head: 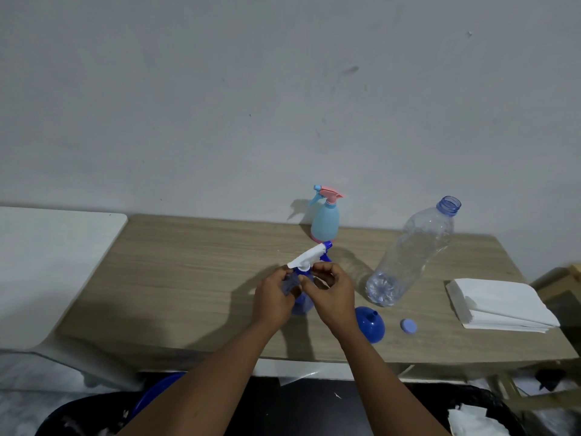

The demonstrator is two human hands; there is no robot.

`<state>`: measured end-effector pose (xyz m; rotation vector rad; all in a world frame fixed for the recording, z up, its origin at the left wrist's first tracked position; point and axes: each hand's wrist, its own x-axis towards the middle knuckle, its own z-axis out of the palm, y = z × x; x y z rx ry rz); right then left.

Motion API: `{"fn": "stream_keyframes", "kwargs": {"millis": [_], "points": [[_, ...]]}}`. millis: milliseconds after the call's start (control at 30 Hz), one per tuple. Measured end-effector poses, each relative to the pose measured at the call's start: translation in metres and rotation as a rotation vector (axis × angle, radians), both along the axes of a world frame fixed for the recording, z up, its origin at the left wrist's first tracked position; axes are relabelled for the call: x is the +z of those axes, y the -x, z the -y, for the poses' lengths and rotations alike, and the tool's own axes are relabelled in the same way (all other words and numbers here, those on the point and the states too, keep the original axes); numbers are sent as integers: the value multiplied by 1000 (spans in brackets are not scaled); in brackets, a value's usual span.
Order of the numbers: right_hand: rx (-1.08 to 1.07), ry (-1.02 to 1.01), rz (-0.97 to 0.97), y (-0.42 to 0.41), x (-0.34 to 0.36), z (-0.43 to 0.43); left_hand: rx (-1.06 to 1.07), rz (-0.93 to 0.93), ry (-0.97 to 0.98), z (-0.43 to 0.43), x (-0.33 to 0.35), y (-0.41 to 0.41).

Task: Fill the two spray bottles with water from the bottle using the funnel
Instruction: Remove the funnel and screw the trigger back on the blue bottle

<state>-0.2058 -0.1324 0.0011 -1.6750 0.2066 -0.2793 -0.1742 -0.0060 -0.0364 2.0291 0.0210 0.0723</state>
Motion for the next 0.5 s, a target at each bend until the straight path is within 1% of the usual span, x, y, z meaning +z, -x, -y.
{"fn": "stream_keyframes", "kwargs": {"millis": [67,133,167,267,300,433,500], "points": [[38,90,22,-3,0,-3,-3,3,0,0,0,0],[53,166,1,-8,0,-5,-2,3,9,0,2,0],[39,177,-9,-9,-1,-5,0,5,19,-1,1,0],[-30,79,13,-4,-4,-6,-16,-3,37,-1,-3,-1],[-32,73,22,-3,-4,-7,-20,-5,38,-2,-4,-1],[16,199,-11,-9,-3,-12,-15,6,34,-3,-3,-2],[-21,196,-29,-12,-1,-14,-13,5,48,-4,-4,-3]]}}
